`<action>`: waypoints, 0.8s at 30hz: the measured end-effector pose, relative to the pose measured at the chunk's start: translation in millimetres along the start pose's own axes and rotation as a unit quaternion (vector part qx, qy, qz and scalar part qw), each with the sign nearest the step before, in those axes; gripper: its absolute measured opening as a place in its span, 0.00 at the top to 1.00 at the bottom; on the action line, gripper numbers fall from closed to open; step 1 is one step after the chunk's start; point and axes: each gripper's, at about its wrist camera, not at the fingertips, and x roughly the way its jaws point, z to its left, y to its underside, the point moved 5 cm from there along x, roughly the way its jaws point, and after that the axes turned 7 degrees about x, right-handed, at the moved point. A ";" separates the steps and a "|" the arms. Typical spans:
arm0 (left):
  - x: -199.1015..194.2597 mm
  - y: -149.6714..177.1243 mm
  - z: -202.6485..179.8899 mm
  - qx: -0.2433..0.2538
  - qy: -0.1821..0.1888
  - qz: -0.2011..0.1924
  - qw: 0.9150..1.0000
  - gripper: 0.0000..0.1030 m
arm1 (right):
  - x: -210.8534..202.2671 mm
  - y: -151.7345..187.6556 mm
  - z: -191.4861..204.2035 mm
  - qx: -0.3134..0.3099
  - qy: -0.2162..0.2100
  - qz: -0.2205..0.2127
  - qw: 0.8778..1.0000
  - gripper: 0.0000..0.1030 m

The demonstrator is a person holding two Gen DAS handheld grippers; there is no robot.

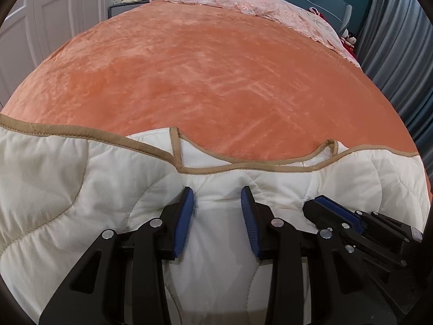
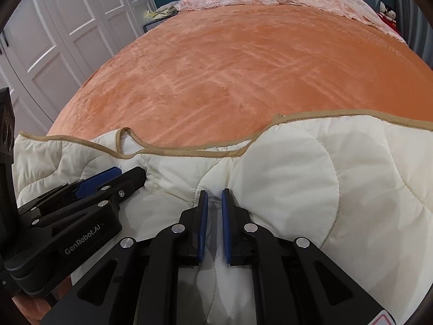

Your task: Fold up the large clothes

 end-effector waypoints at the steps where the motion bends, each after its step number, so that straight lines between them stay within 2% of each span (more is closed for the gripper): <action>1: 1.3 0.7 0.2 0.001 -0.001 -0.002 1.000 0.66 | 0.5 -0.1 0.2 0.000 0.001 -0.001 1.000 0.94; 24: 12.6 0.0 -4.4 0.025 -0.038 -0.017 0.999 0.65 | 14.0 -4.2 6.2 -0.005 0.019 -0.029 0.999 0.95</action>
